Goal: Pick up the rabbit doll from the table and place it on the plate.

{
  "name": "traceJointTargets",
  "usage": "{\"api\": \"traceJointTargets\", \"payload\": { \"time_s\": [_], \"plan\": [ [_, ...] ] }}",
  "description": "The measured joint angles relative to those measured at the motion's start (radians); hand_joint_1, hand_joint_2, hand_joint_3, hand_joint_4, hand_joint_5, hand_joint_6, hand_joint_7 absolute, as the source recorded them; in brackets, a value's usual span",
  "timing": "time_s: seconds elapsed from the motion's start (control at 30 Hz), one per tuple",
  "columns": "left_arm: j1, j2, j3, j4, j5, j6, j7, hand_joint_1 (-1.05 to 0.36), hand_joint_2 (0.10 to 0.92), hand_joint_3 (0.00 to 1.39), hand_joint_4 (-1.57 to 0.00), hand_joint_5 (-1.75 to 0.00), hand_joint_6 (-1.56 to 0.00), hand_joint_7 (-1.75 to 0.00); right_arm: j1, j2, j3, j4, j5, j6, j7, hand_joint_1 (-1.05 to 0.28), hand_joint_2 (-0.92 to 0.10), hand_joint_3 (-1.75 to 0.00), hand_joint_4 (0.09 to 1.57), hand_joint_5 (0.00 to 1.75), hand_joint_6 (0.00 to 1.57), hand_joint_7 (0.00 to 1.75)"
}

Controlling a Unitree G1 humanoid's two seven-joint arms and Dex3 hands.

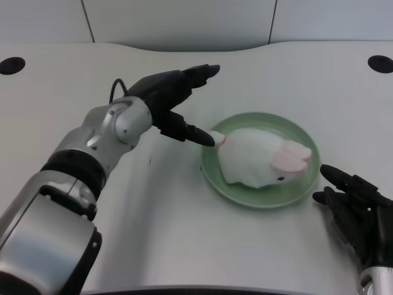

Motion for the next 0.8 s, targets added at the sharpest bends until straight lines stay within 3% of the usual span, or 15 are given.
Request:
{"api": "traceJointTargets", "payload": {
  "time_s": [0.2,0.33,0.47,0.57,0.73,0.8],
  "plan": [
    [0.088,0.084,0.159,-0.048,-0.196,-0.063,-0.196,-0.87,0.92,0.02,-0.17,-0.18,-0.21,-0.12,-0.003,0.0,-0.009,0.003,0.001,-0.001,0.005,-0.28,-0.92,-0.28,0.64,0.97,0.97,0.03],
    [0.173,0.102,0.272,-0.113,-0.353,-0.068,-0.359,-0.7,0.912,0.01,-0.21,-0.24,-0.26,-0.11,-0.005,0.001,-0.015,0.003,0.005,-0.008,0.027,-0.31,-0.92,-0.28,0.62,0.98,0.97,0.03],
    [0.26,0.105,0.356,-0.2,-0.479,-0.026,-0.462,-0.6,0.919,0.04,-0.26,-0.29,-0.29,-0.09,-0.006,0.004,-0.023,0.002,0.021,-0.006,0.044,-0.28,-0.92,-0.29,0.6,1.0,0.97,0.03],
    [0.384,0.108,0.416,-0.312,-0.572,-0.019,-0.517,-0.63,0.921,0.11,-0.33,-0.33,-0.33,-0.08,-0.004,0.005,-0.023,-0.005,0.022,-0.005,0.05,-0.28,-0.92,-0.3,0.57,1.02,0.95,0.03],
    [0.575,0.109,0.474,-0.492,-0.668,0.05,-0.524,-0.6,0.921,0.19,-0.46,-0.4,-0.41,-0.08,0.001,0.004,-0.015,-0.018,0.016,0.01,0.042,-0.3,-0.92,-0.31,0.56,1.04,0.93,0.01],
    [0.645,0.107,0.505,-0.576,-0.724,0.116,-0.526,-0.65,0.921,0.23,-0.5,-0.43,-0.44,-0.07,0.002,0.003,-0.012,-0.028,0.017,0.014,0.054,-0.3,-0.92,-0.31,0.55,1.08,0.92,0.01]
  ]
}}
